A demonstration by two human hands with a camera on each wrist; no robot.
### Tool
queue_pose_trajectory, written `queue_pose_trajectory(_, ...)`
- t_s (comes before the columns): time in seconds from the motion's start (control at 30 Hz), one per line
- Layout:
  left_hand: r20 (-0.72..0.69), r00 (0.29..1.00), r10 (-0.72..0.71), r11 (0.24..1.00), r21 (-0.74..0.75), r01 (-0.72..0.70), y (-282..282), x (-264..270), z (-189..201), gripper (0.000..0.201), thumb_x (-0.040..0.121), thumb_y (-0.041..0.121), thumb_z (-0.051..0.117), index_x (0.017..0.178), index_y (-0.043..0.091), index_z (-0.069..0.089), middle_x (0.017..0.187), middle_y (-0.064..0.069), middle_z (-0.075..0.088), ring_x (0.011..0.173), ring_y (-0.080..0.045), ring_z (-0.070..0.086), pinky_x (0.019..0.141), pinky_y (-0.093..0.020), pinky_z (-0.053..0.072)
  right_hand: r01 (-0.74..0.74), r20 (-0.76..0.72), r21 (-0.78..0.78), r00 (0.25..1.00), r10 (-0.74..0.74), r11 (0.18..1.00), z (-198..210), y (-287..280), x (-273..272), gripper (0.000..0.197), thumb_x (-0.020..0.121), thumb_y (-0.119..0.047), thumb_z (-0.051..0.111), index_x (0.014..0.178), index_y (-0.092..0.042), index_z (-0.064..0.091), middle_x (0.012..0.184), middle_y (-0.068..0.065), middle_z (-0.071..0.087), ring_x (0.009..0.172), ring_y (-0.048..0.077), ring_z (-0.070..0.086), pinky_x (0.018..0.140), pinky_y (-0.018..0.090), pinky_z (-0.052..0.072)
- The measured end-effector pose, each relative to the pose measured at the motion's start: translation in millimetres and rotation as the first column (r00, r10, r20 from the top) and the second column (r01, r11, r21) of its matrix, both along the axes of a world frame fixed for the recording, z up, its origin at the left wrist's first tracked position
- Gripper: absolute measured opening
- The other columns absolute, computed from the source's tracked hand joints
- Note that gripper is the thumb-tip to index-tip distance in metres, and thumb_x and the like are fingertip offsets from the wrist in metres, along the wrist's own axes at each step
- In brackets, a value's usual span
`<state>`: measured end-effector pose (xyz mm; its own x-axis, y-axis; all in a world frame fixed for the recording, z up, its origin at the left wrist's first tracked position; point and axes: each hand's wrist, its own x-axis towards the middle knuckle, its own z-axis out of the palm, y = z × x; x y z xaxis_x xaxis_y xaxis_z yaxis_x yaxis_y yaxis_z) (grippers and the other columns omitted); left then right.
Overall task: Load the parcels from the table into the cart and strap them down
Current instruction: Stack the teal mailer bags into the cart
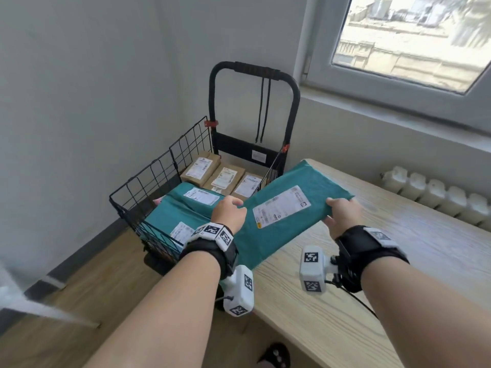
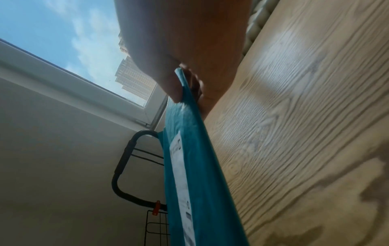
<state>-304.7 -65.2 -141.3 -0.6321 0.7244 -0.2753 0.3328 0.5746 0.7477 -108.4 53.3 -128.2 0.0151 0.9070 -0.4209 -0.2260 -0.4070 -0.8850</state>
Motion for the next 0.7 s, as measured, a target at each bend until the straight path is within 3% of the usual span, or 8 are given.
queue_pose_trajectory(0.17, -0.018, 1.000, -0.010, 1.000, 0.014, 0.010, 19.6, -25.5, -3.3, 0.017, 0.093, 0.018, 0.054, 0.106, 0.018, 0.065, 0.116, -0.004, 0.064, 0.106, -0.024, 0.060, 0.091, -0.033, 0.049, 0.106, -0.061, -0.061, 0.992, -0.109, 0.993, -8.5, 26.2, -39.1, 0.032, 0.089, 0.008, 0.040, 0.117, -0.006, 0.048, 0.123, 0.018, 0.058, 0.095, 0.028, 0.061, 0.078, 0.044, 0.055)
queue_pose_trajectory(0.3, -0.052, 0.999, -0.008, 1.000, -0.028, 0.007, 39.4, -61.8, -0.9, 0.013, 0.093, 0.020, 0.055, 0.090, 0.018, 0.067, 0.103, -0.002, 0.069, 0.101, -0.023, 0.062, 0.089, -0.032, 0.050, 0.145, -0.087, -0.089, 0.984, -0.152, 0.986, -18.8, 49.4, -74.7, 0.045, 0.087, 0.010, 0.039, 0.131, 0.000, 0.044, 0.125, 0.019, 0.057, 0.098, 0.029, 0.062, 0.048, 0.029, 0.055)
queue_pose_trajectory(0.4, 0.012, 1.000, 0.006, 0.998, -0.062, -0.005, 64.0, -95.9, 3.8, 0.026, 0.093, 0.016, 0.052, 0.069, 0.017, 0.062, 0.073, 0.001, 0.065, 0.075, -0.022, 0.061, 0.073, -0.029, 0.050, 0.161, -0.094, -0.090, 0.981, -0.169, 0.983, -18.1, 68.1, -98.2, 0.049, 0.088, 0.010, 0.039, 0.136, 0.000, 0.040, 0.128, 0.021, 0.054, 0.096, 0.027, 0.060, 0.041, 0.024, 0.052)
queue_pose_trajectory(0.5, 0.103, 0.994, 0.026, 0.984, -0.179, -0.007, 86.3, -122.0, 5.1, 0.025, 0.096, 0.018, 0.047, 0.079, 0.008, 0.062, 0.063, -0.001, 0.059, 0.052, -0.016, 0.050, 0.049, -0.022, 0.040, 0.215, -0.130, -0.133, 0.964, -0.232, 0.968, -18.2, 86.0, -117.5, 0.052, 0.087, 0.010, 0.035, 0.137, -0.005, 0.038, 0.127, 0.018, 0.054, 0.099, 0.028, 0.062, 0.051, 0.031, 0.056)
queue_pose_trajectory(0.63, 0.151, 0.981, 0.118, 0.968, -0.239, -0.080, 98.4, -146.6, -3.8, 0.032, 0.098, 0.029, 0.047, 0.103, -0.001, 0.058, 0.072, -0.008, 0.064, 0.045, -0.014, 0.049, 0.040, -0.018, 0.037, 0.213, -0.075, -0.162, 0.971, -0.227, 0.964, -22.1, 105.4, -133.0, 0.049, 0.097, 0.000, 0.034, 0.146, 0.000, 0.030, 0.145, 0.022, 0.043, 0.125, 0.036, 0.052, 0.080, 0.031, 0.052)
queue_pose_trajectory(0.7, 0.213, 0.965, 0.150, 0.959, -0.268, -0.090, 98.6, -155.8, -9.5, 0.039, 0.100, 0.037, 0.045, 0.115, 0.002, 0.052, 0.084, -0.013, 0.068, 0.042, -0.013, 0.054, 0.033, -0.016, 0.037, 0.223, -0.050, -0.155, 0.971, -0.234, 0.962, -26.3, 108.7, -140.7, 0.050, 0.097, 0.000, 0.034, 0.147, -0.006, 0.030, 0.144, 0.021, 0.042, 0.124, 0.037, 0.053, 0.085, 0.036, 0.052)
